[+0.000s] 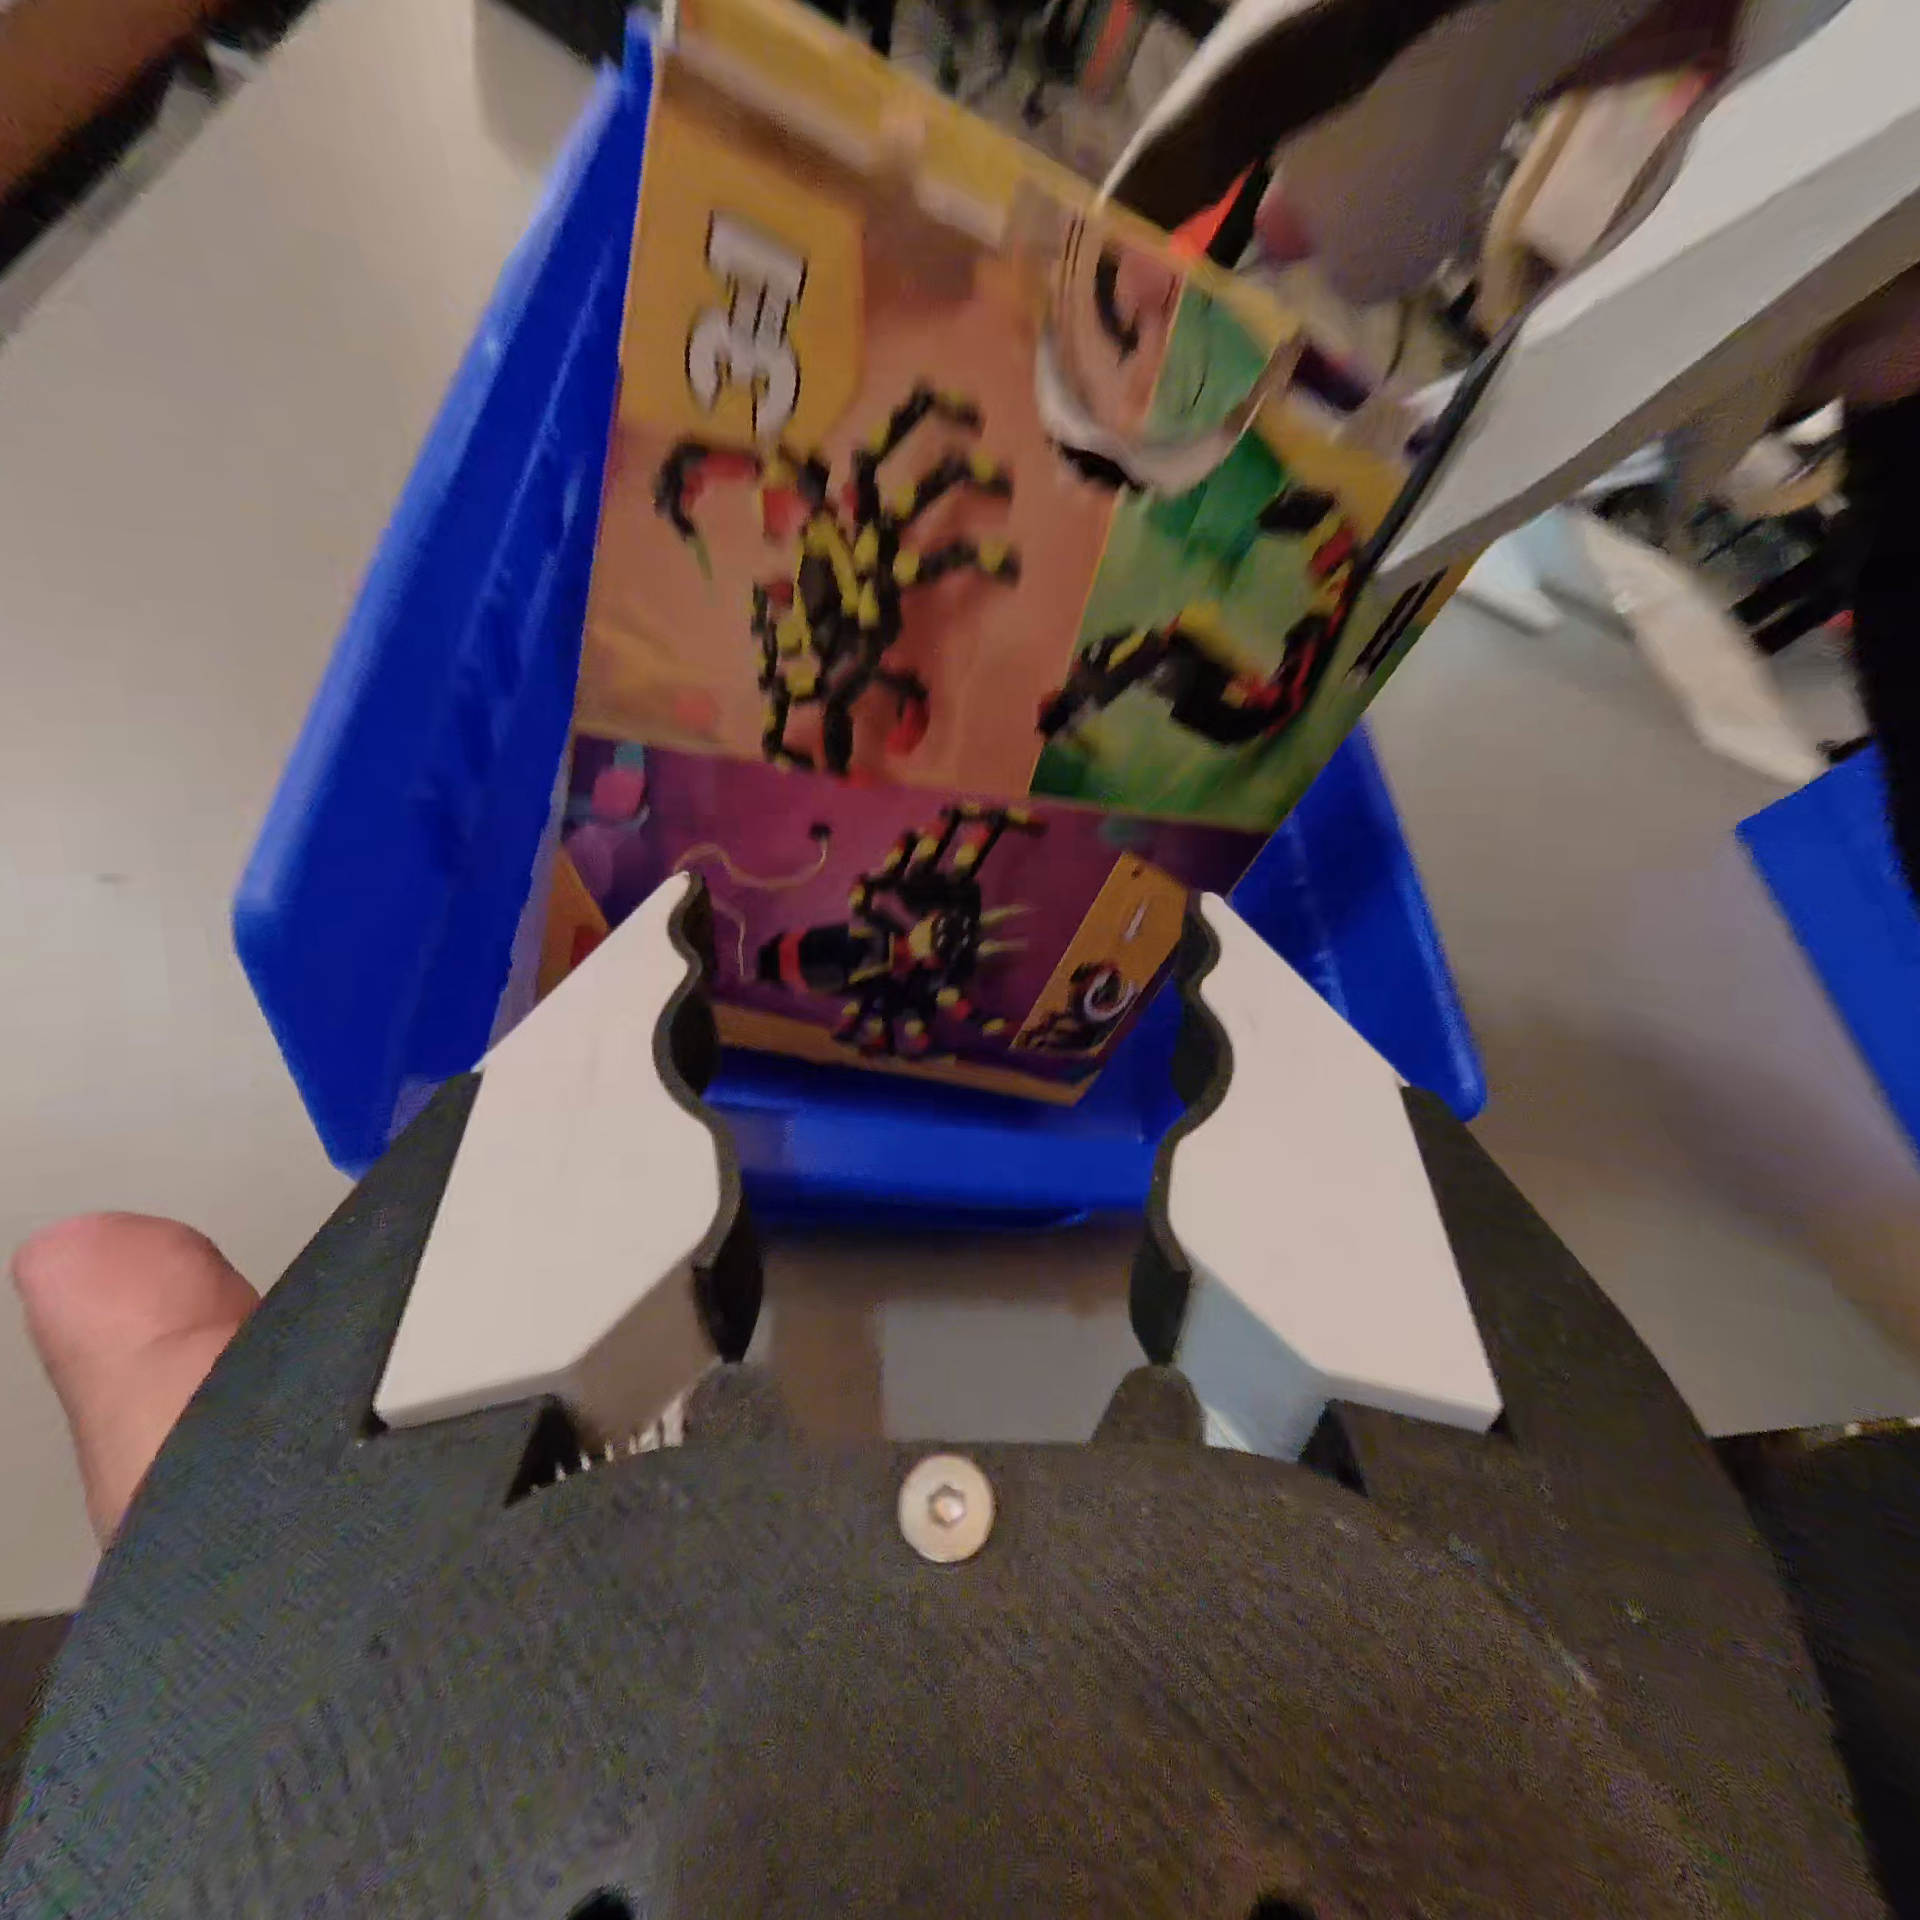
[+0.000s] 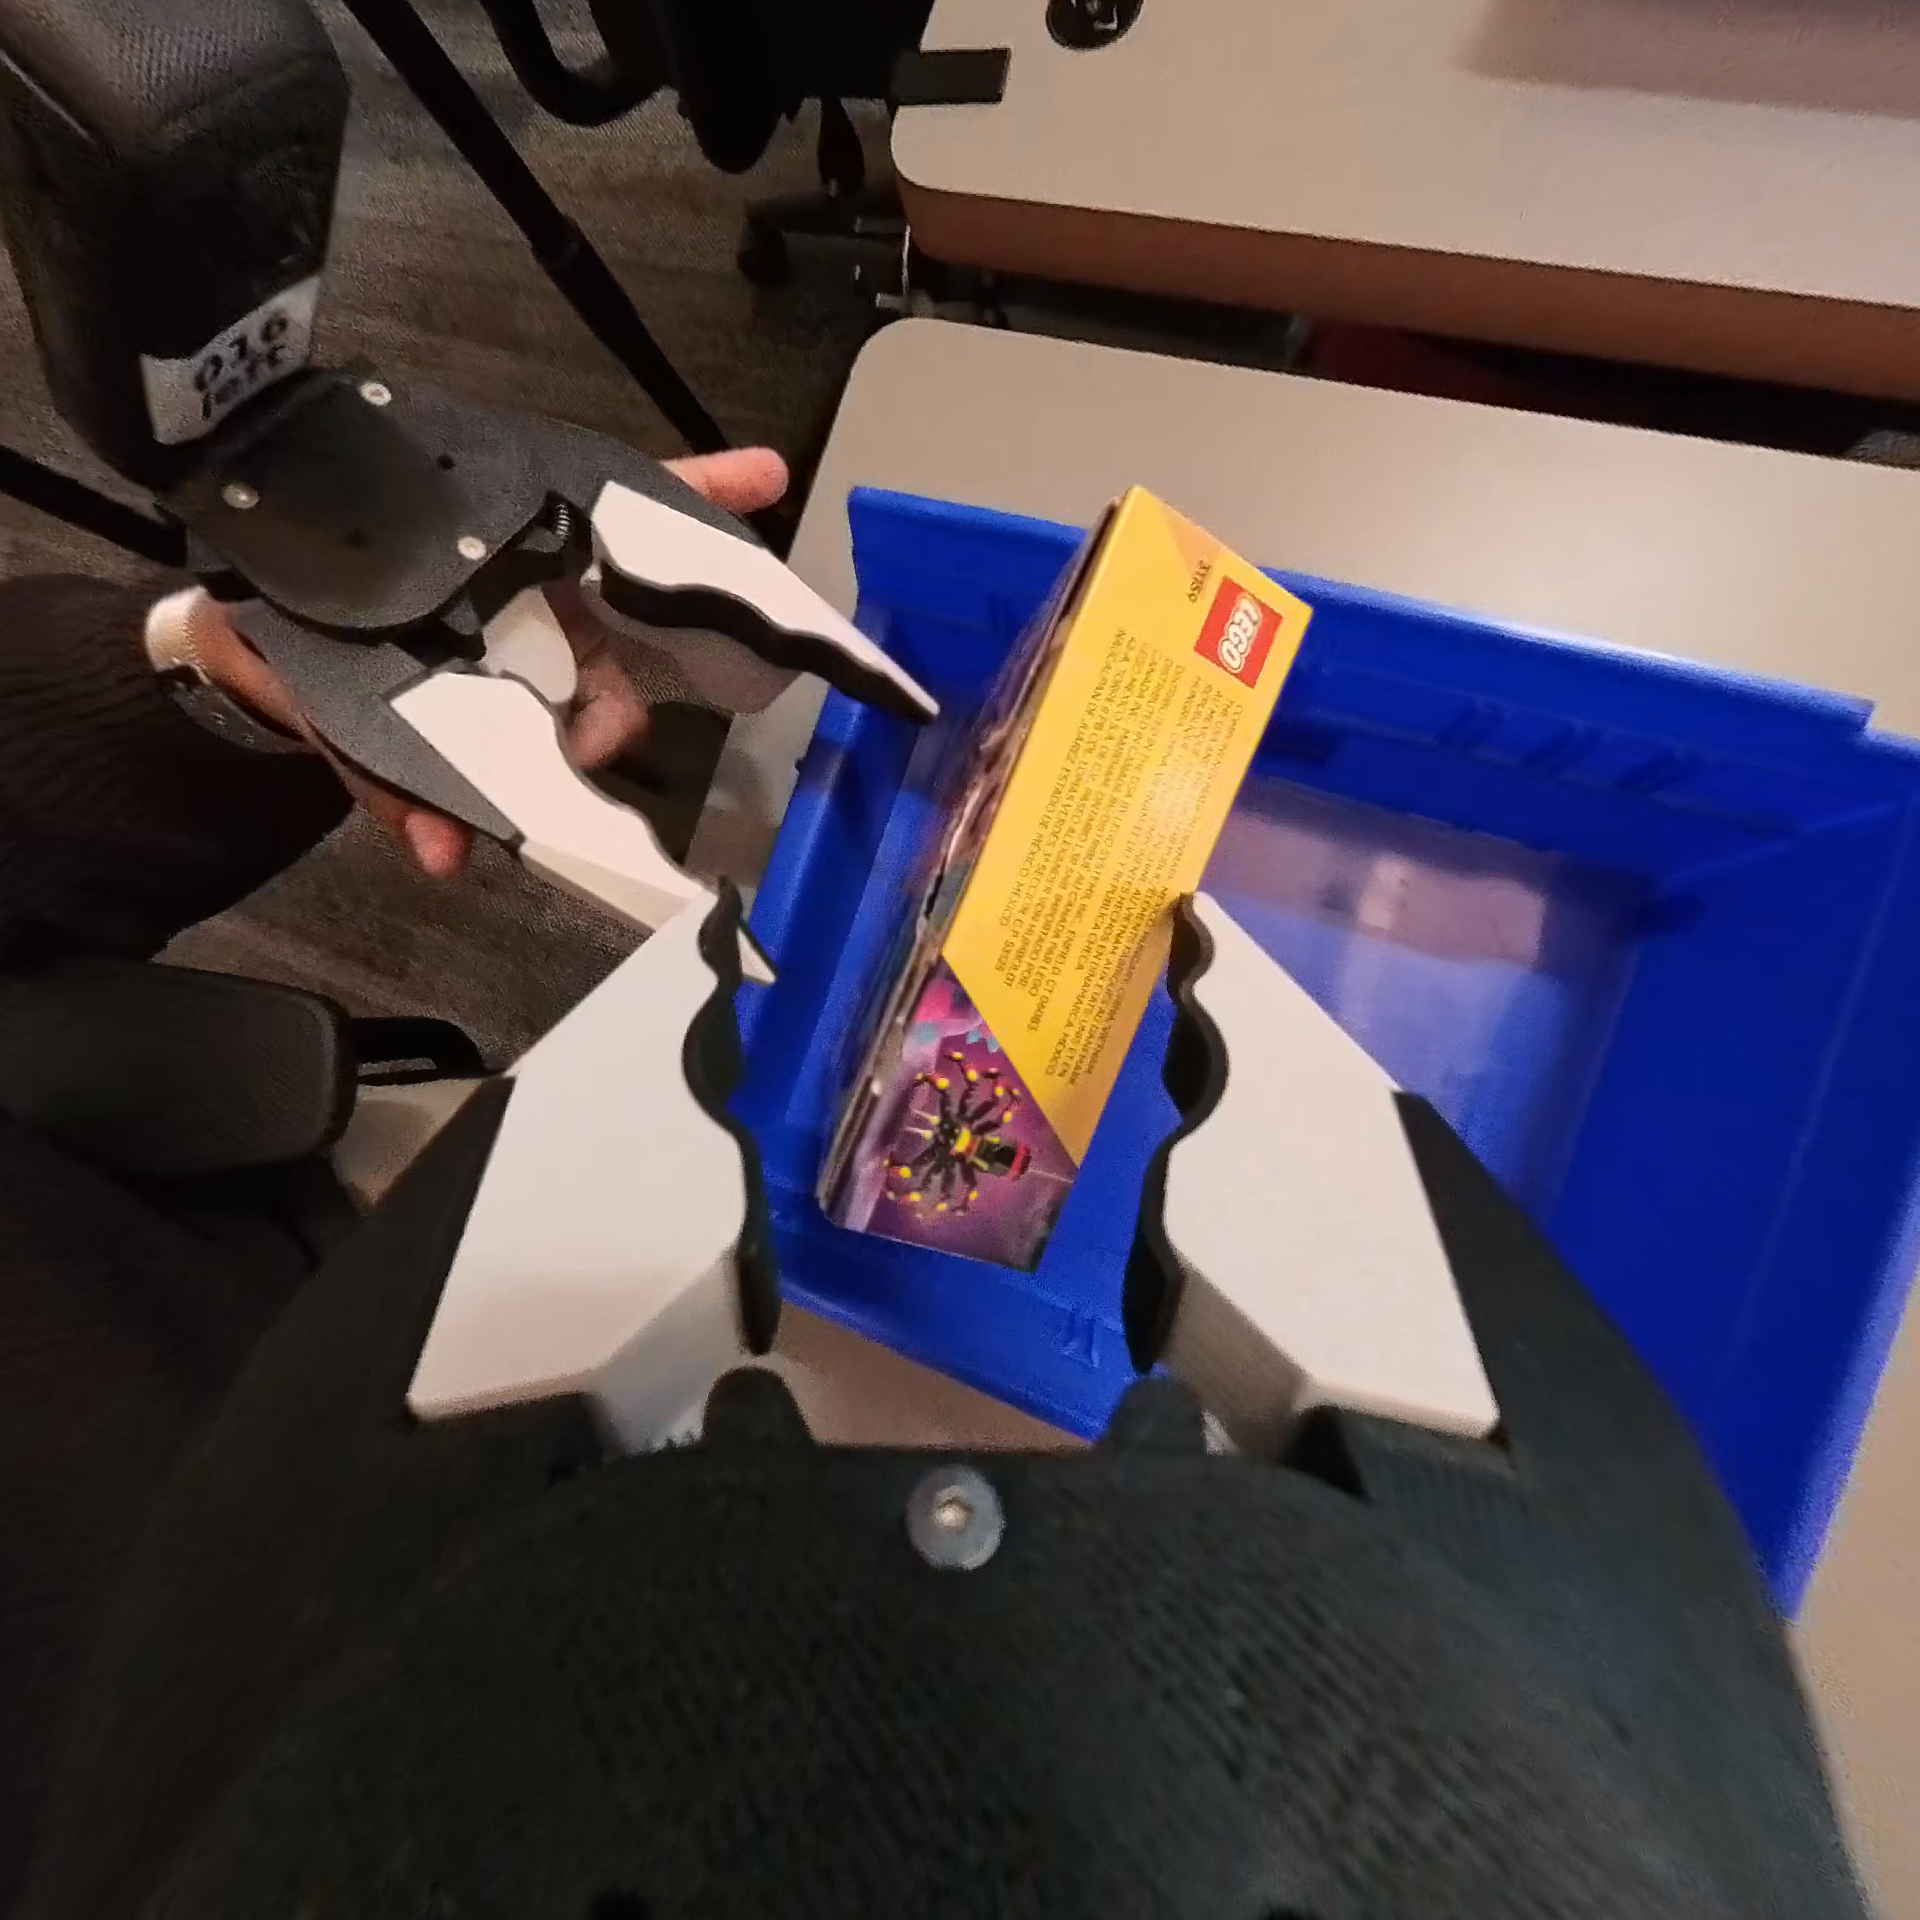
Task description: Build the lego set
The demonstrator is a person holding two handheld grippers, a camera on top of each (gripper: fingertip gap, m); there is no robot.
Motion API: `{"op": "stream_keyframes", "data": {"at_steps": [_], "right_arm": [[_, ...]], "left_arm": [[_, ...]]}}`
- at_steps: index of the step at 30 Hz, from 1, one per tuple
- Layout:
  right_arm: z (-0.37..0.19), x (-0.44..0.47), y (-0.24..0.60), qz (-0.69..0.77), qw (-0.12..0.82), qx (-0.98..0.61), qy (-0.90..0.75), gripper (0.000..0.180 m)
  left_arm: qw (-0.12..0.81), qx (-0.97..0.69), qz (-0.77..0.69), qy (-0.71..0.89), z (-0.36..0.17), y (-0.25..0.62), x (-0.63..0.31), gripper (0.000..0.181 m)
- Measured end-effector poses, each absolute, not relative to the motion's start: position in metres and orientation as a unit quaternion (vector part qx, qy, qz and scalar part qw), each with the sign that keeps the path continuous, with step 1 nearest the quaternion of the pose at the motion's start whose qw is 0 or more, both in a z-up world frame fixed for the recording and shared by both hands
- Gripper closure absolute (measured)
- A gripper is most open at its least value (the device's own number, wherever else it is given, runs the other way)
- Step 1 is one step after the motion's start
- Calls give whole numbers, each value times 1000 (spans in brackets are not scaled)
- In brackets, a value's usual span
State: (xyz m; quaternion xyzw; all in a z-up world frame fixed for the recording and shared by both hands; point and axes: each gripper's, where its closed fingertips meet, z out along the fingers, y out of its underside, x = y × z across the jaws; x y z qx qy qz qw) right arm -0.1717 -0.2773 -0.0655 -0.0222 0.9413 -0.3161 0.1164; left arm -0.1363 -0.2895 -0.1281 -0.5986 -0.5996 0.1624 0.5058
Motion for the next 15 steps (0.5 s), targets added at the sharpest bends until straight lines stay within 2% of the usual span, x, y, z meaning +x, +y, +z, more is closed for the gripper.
{"op": "stream_keyframes", "data": {"at_steps": [1, 5, 7, 9, 11, 12, 15], "right_arm": [[-64, -170, -279, -321, 119, -22, 939, 98], [-57, -155, -283, -339, 142, -32, 929, 98], [-55, -146, -284, -345, 147, -54, 925, 97], [-58, -149, -284, -359, 112, -84, 923, 96], [-69, -175, -285, -368, 39, -55, 928, 92], [-75, -177, -283, -368, 47, -33, 928, 88], [-94, -149, -275, -333, 195, 18, 922, 77]], "left_arm": [[520, -588, 168, -596, -121, -292, -139, 93], [528, -573, 205, -592, -105, -306, -149, 92], [520, -577, 225, -588, -101, -309, -152, 85], [516, -576, 234, -589, -101, -312, -152, 82], [532, -558, 230, -594, -100, -313, -151, 87], [544, -552, 221, -592, -100, -310, -151, 87], [556, -545, 211, -591, -101, -310, -149, 86]]}}
